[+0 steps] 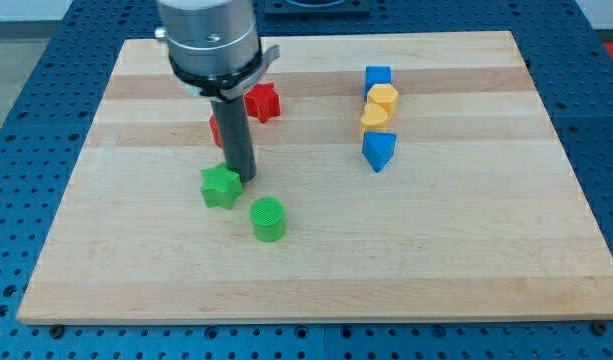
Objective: Push the red circle parallel to the left of the yellow heart
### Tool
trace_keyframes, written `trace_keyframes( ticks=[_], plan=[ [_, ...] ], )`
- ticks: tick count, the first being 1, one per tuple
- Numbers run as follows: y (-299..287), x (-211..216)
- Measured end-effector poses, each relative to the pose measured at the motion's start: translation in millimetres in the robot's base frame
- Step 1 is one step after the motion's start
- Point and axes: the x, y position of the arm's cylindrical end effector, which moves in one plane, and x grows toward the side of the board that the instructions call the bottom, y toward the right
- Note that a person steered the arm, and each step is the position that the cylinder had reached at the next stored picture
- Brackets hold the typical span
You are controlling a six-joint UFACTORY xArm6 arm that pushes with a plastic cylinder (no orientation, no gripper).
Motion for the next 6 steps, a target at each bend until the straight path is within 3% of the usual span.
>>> trace_keyframes(
  ticks=[2, 3, 6],
  plan=[
    [-67, -28],
    [-69, -84],
    [-68, -72]
  ],
)
